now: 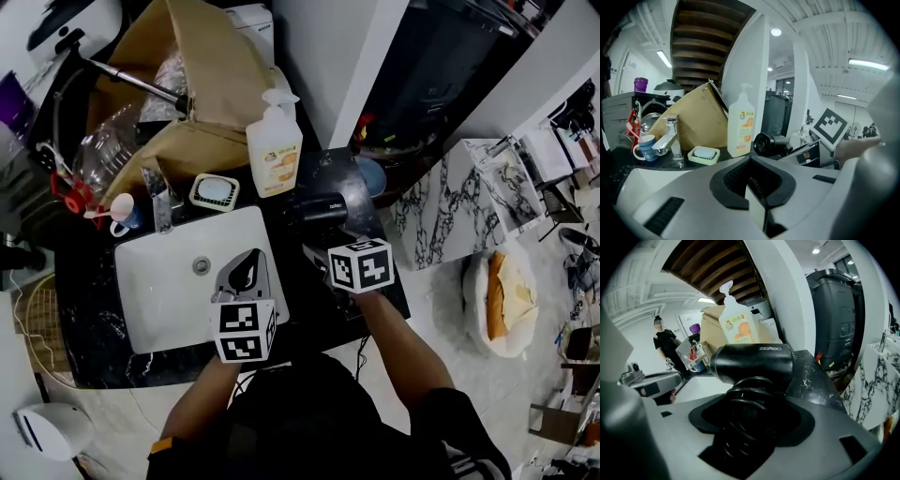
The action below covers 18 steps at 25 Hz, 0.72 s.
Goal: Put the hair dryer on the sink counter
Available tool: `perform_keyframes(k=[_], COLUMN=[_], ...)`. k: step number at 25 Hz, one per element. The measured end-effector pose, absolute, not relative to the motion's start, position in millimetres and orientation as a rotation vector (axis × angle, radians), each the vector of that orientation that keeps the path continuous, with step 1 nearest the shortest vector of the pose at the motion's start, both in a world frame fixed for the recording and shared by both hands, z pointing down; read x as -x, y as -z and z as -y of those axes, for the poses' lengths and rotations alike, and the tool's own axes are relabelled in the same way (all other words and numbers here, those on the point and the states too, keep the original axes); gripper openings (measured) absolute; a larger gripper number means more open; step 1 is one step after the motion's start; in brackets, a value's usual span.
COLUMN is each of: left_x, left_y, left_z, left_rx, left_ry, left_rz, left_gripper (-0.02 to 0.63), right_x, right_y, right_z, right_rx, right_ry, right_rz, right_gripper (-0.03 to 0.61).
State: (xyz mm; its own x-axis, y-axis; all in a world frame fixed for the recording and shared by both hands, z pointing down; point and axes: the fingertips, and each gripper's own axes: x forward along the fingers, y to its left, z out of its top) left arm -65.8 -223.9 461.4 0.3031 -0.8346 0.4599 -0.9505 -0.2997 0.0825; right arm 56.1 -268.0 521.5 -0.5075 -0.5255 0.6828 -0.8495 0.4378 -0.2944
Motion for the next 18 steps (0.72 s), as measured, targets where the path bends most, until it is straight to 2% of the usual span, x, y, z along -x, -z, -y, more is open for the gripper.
perform_keyframes(k=[18], left_x=[73.8], left_y=[-493.5], left_z=[255.4], left_rx=[-2.141], left_ry=[-0.492], left_rz=[1.616], left_gripper=[0.008], right_x=[-50.3], right_y=[-576.1], right_z=[312.1], right_rx=[-1.071], right_ry=[-0.696], right_rz=[1.97], right_gripper=[0.308])
